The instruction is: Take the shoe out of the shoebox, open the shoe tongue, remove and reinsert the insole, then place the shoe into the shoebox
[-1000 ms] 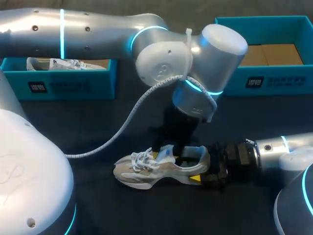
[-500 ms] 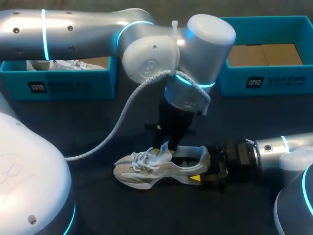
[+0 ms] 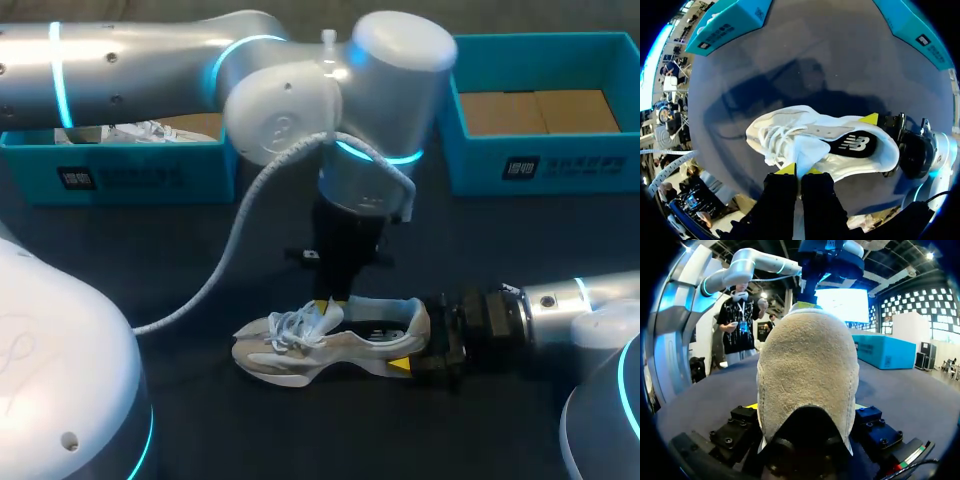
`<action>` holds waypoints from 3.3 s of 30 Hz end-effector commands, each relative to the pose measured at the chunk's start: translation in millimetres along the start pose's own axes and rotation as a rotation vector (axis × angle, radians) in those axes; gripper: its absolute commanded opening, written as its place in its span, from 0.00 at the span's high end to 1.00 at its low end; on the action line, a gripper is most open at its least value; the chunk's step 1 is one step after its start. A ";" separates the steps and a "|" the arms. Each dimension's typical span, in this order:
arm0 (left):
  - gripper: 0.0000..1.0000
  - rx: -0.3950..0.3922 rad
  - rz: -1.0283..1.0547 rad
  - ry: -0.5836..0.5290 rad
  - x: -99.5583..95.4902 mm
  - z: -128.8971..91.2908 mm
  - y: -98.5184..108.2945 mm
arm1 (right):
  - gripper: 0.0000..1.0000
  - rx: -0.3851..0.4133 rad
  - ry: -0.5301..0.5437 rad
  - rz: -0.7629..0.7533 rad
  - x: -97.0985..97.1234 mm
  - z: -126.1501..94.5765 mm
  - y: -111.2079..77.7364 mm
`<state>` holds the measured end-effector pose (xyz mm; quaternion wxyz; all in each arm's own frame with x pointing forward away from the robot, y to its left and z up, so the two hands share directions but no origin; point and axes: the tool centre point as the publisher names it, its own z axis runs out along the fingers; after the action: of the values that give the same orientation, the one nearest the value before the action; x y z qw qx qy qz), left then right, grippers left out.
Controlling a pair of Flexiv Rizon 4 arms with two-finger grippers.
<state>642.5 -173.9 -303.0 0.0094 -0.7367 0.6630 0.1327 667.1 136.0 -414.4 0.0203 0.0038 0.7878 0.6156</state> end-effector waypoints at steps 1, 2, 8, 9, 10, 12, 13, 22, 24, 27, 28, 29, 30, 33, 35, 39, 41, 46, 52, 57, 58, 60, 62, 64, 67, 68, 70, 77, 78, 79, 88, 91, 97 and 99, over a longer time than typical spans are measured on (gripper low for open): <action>1.00 -0.011 -0.090 0.174 -46.0 4.6 0.4 | 1.00 0.006 -0.001 0.001 1.2 0.9 1.5; 1.00 -0.019 -0.096 0.194 -51.9 5.3 0.0 | 1.00 0.006 -0.001 0.001 1.2 0.9 1.5; 1.00 -0.031 -0.111 0.254 -80.9 15.7 2.1 | 1.00 0.006 -0.001 0.001 1.2 0.9 1.5; 1.00 -0.037 -0.116 0.261 -85.4 18.3 2.1 | 1.00 0.006 -0.001 0.001 1.2 0.9 1.5; 1.00 -0.043 -0.118 0.270 -89.7 21.0 2.1 | 1.00 0.006 -0.001 0.001 1.2 0.9 1.5; 1.00 -0.050 -0.117 0.268 -96.9 27.6 2.0 | 1.00 0.006 -0.001 0.001 1.2 0.9 1.5; 1.00 -0.058 -0.111 0.268 -99.6 30.8 2.4 | 1.00 0.006 -0.001 0.001 1.2 0.9 1.5; 1.00 -0.090 -0.118 0.185 -107.5 71.8 -1.3 | 1.00 0.006 -0.001 0.001 1.2 0.9 1.5; 1.00 -0.080 -0.124 0.168 -106.1 78.4 -2.3 | 1.00 0.006 -0.001 0.001 1.2 0.9 1.5; 1.00 -0.078 -0.116 0.159 -104.4 84.0 -1.7 | 1.00 0.006 -0.001 0.001 1.2 0.9 1.5; 1.00 -0.072 -0.113 0.156 -104.1 85.1 -1.8 | 1.00 0.006 -0.001 0.001 1.2 0.9 1.5; 0.98 -0.069 -0.113 0.160 -104.0 85.2 -1.8 | 1.00 0.006 -0.001 0.001 1.2 0.9 1.5; 0.95 -0.070 -0.113 0.162 -104.0 85.4 -1.9 | 1.00 0.006 -0.001 0.001 1.2 0.9 1.5; 0.88 -0.054 -0.107 0.160 -104.3 86.5 -2.5 | 1.00 0.006 -0.001 0.001 1.2 0.9 1.5; 0.82 -0.038 -0.104 0.161 -105.3 86.8 -2.2 | 1.00 0.006 -0.001 0.001 1.2 0.9 1.5; 0.62 -0.014 -0.088 0.157 -111.7 84.7 -0.7 | 1.00 0.006 -0.001 0.001 1.2 0.9 1.5; 0.58 -0.009 -0.086 0.157 -115.9 82.8 -0.7 | 1.00 0.006 -0.001 0.001 1.2 0.9 1.5; 0.44 0.024 -0.082 0.148 -132.8 74.0 -0.5 | 1.00 0.006 -0.001 0.001 1.2 0.9 1.5; 0.51 0.041 -0.075 0.255 -144.8 45.5 -0.5 | 1.00 0.006 -0.001 0.001 1.2 0.9 1.5; 0.52 0.052 -0.036 0.349 -143.8 18.1 -1.1 | 1.00 0.006 -0.001 0.001 1.2 0.9 1.5; 0.52 0.053 -0.021 0.359 -142.7 13.0 -1.5 | 1.00 0.006 -0.001 0.001 1.2 0.9 1.5; 0.52 0.050 0.016 0.388 -139.7 0.2 -2.4 | 1.00 0.006 -0.001 0.001 1.2 0.9 1.5; 0.51 0.055 0.048 0.400 -137.9 -9.6 -3.0 | 1.00 0.006 -0.001 0.001 1.2 0.9 1.5; 0.51 0.050 0.095 0.410 -137.6 -20.1 -2.9 | 1.00 0.006 -0.001 0.001 1.2 0.9 1.5; 0.51 0.044 0.161 0.420 -137.2 -32.8 -3.2 | 1.00 0.006 -0.001 0.001 1.2 0.9 1.5; 0.52 0.043 0.182 0.425 -136.6 -37.0 -2.9 | 1.00 0.006 -0.001 0.001 1.2 0.9 1.5; 0.58 0.039 0.236 0.438 -136.1 -44.7 -1.2 | 1.00 0.006 -0.001 0.001 1.2 0.9 1.5; 1.00 0.050 0.470 0.421 -125.5 -66.0 9.3 | 1.00 0.006 -0.001 0.001 1.2 0.9 1.5; 1.00 0.058 0.513 0.407 -123.5 -68.1 10.4 | 1.00 0.006 -0.001 0.001 1.2 0.9 1.5; 1.00 0.059 0.557 0.393 -121.6 -69.9 11.9 | 1.00 0.006 -0.001 0.001 1.2 0.9 1.5; 1.00 -0.049 0.902 0.302 -103.8 -85.2 24.7 | 1.00 0.006 -0.001 0.001 1.2 0.9 1.5; 1.00 -0.049 0.902 0.302 -103.8 -85.2 24.7 | 1.00 0.006 -0.001 0.001 1.2 0.9 1.5; 1.00 -0.049 0.902 0.302 -103.8 -85.2 24.7 | 1.00 0.006 -0.001 0.001 1.2 0.9 1.5; 1.00 -0.049 0.902 0.302 -103.8 -85.2 24.7 | 1.00 0.006 -0.001 0.001 1.2 0.9 1.5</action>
<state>622.2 -87.5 -194.7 -0.1551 -0.3896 0.9078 0.0095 666.3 137.2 -414.1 0.0206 0.0043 0.7881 0.6152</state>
